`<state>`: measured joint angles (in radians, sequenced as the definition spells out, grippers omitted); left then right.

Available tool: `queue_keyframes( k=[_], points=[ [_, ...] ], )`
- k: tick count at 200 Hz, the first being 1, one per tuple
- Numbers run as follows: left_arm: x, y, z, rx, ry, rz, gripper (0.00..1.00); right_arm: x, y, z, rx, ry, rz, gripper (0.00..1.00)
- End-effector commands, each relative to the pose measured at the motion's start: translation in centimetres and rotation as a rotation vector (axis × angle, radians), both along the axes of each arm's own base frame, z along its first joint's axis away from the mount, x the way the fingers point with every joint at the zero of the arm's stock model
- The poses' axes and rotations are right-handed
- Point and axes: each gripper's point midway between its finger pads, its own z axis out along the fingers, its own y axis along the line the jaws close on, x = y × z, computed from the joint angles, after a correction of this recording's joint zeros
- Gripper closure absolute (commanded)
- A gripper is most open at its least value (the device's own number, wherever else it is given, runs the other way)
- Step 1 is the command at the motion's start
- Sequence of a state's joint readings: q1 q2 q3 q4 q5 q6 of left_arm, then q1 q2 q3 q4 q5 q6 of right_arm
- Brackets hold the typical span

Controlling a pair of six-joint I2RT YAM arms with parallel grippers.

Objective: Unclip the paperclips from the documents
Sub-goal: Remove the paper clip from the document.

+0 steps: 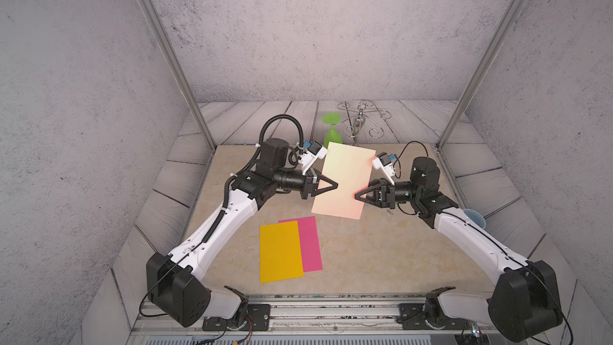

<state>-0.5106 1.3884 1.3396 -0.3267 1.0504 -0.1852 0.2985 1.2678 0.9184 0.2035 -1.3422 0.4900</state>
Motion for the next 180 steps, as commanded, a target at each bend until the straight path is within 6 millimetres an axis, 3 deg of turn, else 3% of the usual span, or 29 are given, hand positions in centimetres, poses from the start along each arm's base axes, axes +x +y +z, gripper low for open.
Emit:
queue_keyframes(
  k=[1,133,180],
  points=[
    [0.07,0.49,0.33,0.004,-0.032,0.011,1.00,-1.10,-0.10,1.07,0.005,-0.044,0.027,0.72],
    [0.05,1.20,0.08,0.012,-0.036,0.029,1.00,-0.79,-0.14,0.38,-0.017,-0.034,0.014,0.85],
    [-0.02,1.38,-0.15,0.016,-0.032,0.030,1.00,-0.65,-0.19,0.27,-0.022,-0.030,0.009,0.86]
  ],
)
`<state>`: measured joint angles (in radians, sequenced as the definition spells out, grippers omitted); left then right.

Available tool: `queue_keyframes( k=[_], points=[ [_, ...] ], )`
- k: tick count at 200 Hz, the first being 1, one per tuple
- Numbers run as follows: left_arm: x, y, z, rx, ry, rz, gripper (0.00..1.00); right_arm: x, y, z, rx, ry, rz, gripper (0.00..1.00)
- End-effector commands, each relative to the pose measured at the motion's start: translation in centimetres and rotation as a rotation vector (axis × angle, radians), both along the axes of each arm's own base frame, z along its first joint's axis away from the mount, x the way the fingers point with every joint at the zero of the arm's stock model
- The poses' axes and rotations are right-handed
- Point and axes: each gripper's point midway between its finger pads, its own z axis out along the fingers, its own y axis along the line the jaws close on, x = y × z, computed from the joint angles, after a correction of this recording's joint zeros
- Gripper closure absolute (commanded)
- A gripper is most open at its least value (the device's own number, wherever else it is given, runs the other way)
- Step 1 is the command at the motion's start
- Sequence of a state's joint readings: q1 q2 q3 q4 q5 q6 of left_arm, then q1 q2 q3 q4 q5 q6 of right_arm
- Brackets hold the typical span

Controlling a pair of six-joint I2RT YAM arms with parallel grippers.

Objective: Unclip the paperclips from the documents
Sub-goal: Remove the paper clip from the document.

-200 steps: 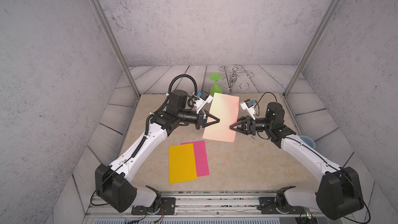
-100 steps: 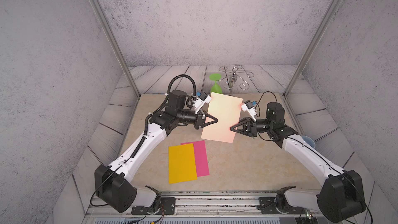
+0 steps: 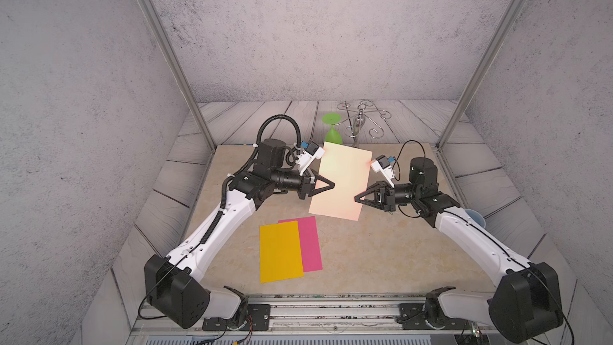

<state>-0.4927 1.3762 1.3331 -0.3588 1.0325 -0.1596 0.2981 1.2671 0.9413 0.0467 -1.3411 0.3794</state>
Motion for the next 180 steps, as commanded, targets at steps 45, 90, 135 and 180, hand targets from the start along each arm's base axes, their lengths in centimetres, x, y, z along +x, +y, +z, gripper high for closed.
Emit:
queue_keyframes(
  k=[45,90,135,180],
  points=[
    [-0.32,0.76,0.18,-0.001,-0.028,0.007,1.00,-0.28,-0.11,1.03,0.007,-0.044,0.004,0.86],
    [-0.29,0.82,0.23,-0.002,-0.030,0.007,1.00,-0.23,-0.15,0.91,0.001,-0.043,-0.001,0.93],
    [-0.30,0.97,0.16,0.000,-0.032,0.011,1.00,-0.09,-0.19,1.04,-0.001,-0.047,-0.005,0.96],
    [-0.31,1.22,0.34,0.000,-0.040,0.018,1.00,0.03,-0.25,1.04,-0.002,-0.046,-0.010,0.96]
  ],
)
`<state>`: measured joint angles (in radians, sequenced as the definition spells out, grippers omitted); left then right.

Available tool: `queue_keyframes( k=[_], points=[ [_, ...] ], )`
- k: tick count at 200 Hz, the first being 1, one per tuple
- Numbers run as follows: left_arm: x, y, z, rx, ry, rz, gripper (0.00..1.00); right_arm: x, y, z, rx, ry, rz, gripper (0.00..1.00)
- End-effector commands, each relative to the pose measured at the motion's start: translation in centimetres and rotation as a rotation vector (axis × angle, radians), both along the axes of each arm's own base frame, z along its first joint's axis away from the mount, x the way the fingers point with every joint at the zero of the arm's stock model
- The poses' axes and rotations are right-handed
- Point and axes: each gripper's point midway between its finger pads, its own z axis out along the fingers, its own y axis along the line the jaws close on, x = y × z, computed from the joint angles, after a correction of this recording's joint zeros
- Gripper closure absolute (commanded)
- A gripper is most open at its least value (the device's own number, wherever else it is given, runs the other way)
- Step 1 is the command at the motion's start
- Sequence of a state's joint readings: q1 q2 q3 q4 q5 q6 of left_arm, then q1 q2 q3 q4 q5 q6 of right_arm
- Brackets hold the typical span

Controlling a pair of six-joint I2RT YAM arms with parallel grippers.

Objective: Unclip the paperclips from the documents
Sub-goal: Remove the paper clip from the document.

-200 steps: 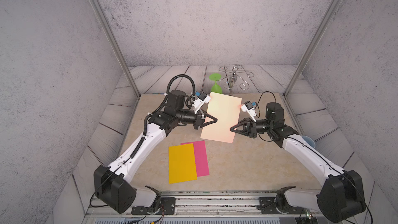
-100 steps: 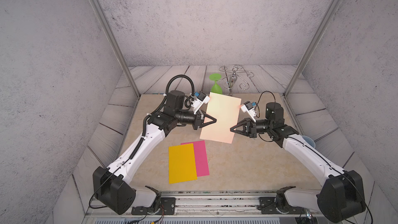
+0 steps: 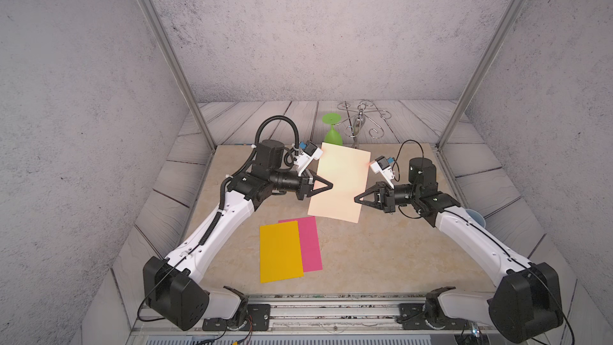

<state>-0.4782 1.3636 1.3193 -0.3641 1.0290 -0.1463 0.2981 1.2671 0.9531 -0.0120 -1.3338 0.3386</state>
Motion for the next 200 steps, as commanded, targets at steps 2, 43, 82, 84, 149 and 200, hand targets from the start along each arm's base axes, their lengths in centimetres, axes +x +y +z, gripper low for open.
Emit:
queue_keyframes(
  k=[2,43,82,84,149,200],
  points=[
    [-0.41,0.69,0.53,-0.004,-0.031,0.005,1.00,0.08,-0.20,1.28,0.011,-0.050,-0.006,0.96],
    [-0.34,0.84,0.76,-0.006,-0.038,0.011,1.00,0.10,-0.27,1.41,0.012,-0.052,-0.006,0.96],
    [-0.23,0.85,0.93,-0.008,-0.042,0.013,1.00,0.19,-0.29,1.38,0.012,-0.051,-0.008,0.96],
    [-0.21,0.84,0.94,-0.009,-0.042,0.012,1.00,0.21,-0.31,1.37,0.011,-0.050,-0.009,0.96],
    [-0.06,0.90,0.96,-0.008,-0.042,0.015,1.00,0.37,-0.38,1.37,0.009,-0.051,-0.014,0.96],
    [-0.04,0.94,0.95,-0.008,-0.041,0.013,1.00,0.54,-0.48,1.31,0.008,-0.050,-0.019,0.95]
  ],
)
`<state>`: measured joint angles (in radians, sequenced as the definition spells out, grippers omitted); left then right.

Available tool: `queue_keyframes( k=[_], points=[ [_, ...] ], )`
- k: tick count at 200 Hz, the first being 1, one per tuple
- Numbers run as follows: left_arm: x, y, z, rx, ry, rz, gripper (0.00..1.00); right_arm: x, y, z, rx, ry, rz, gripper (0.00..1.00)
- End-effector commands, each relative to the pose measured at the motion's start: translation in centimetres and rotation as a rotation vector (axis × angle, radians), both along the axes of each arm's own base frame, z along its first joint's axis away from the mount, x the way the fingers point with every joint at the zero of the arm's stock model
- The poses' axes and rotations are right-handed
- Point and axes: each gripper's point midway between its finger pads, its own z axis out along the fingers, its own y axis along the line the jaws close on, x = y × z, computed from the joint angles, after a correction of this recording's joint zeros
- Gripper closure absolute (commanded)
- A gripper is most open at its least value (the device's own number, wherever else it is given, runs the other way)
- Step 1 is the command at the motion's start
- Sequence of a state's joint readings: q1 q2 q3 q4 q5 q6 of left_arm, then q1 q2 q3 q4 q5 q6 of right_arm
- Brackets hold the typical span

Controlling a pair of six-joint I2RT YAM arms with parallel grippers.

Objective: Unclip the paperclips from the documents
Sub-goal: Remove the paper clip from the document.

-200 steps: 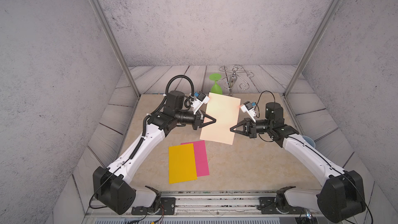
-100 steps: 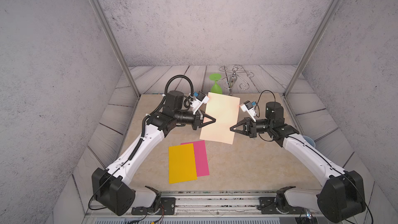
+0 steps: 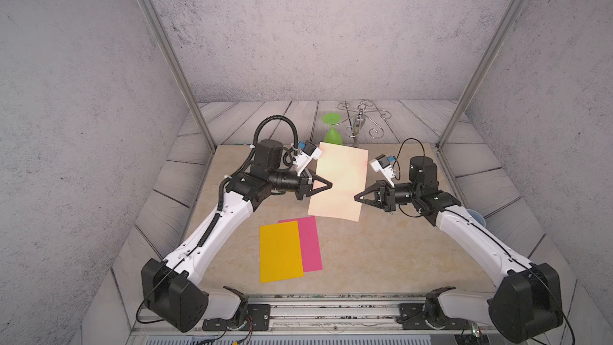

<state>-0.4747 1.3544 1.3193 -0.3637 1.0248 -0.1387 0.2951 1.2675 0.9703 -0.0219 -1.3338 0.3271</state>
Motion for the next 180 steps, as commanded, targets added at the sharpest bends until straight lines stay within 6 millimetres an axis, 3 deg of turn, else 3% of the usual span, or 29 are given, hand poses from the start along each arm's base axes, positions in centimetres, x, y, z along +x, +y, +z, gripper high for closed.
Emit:
queue_keyframes(
  k=[1,180],
  points=[
    [-0.01,0.75,0.64,-0.005,-0.024,0.009,1.00,0.39,-0.43,0.83,0.005,-0.033,-0.017,0.95],
    [0.17,0.87,0.54,-0.005,-0.024,0.011,1.00,0.69,-0.61,0.44,0.002,-0.022,-0.021,0.92]
  ],
)
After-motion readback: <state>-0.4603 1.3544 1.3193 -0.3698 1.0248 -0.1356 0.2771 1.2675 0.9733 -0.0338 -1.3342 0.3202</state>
